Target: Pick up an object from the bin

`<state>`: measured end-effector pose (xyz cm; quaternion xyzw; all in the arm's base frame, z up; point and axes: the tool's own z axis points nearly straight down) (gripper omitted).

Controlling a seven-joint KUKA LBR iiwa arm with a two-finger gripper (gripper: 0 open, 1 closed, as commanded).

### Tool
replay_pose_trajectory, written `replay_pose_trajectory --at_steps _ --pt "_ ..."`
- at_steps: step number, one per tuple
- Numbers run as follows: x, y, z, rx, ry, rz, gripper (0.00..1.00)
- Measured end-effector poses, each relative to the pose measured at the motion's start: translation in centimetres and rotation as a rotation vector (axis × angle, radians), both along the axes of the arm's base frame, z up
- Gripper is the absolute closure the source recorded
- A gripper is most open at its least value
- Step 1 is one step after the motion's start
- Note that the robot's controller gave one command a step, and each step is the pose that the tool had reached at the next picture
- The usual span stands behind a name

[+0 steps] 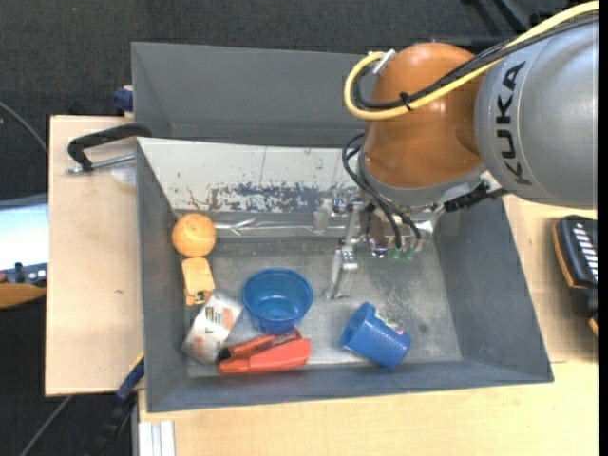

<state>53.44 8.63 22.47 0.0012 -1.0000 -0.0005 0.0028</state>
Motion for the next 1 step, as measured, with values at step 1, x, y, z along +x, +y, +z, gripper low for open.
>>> replay_pose_trajectory --at_steps 1 --pt "0.16 -0.04 0.45 0.001 -0.009 -0.002 0.0"
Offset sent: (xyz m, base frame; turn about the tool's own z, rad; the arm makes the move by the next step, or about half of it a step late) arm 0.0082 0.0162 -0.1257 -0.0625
